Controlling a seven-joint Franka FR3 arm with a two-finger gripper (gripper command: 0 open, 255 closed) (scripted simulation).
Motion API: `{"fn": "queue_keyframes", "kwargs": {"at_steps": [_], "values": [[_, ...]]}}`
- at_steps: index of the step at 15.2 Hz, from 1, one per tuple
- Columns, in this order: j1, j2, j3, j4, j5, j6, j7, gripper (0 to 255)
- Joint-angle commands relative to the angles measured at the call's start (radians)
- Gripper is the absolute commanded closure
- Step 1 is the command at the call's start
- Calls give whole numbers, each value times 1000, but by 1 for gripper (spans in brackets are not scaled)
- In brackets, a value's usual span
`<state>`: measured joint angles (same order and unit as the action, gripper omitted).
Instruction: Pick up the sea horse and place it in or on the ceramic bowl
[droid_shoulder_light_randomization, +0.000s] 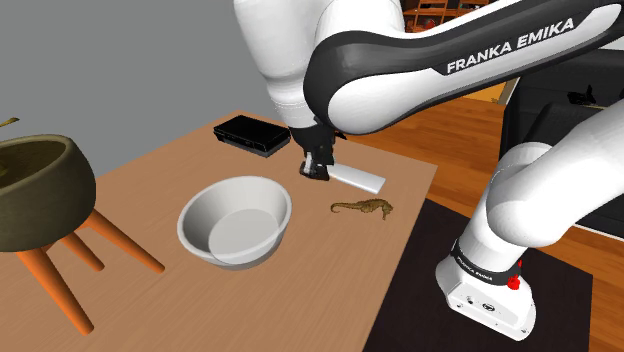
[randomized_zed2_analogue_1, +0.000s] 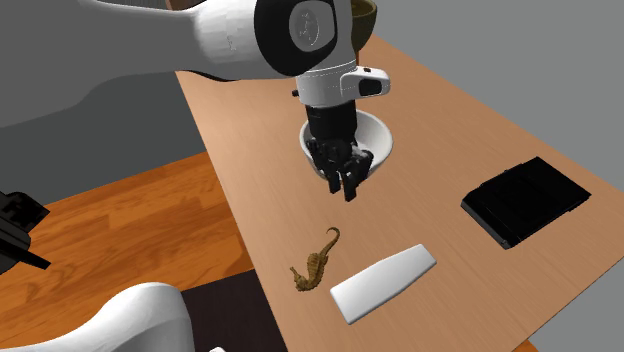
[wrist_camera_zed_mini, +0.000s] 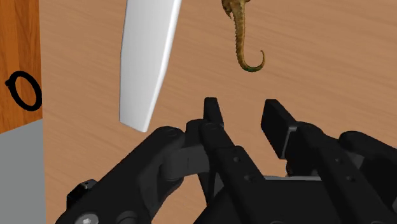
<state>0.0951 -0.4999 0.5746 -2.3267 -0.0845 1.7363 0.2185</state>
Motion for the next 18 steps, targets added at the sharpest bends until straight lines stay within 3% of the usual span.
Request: {"fn": "queue_keyframes", "kwargs": {"at_steps": [1, 9, 18], "values": [[17, -46, -42, -61, 41, 39, -36, 0], [125, -330, -341, -489, 294, 273, -295, 0], [133, -275, -320, -564, 316, 402, -298, 0]]}}
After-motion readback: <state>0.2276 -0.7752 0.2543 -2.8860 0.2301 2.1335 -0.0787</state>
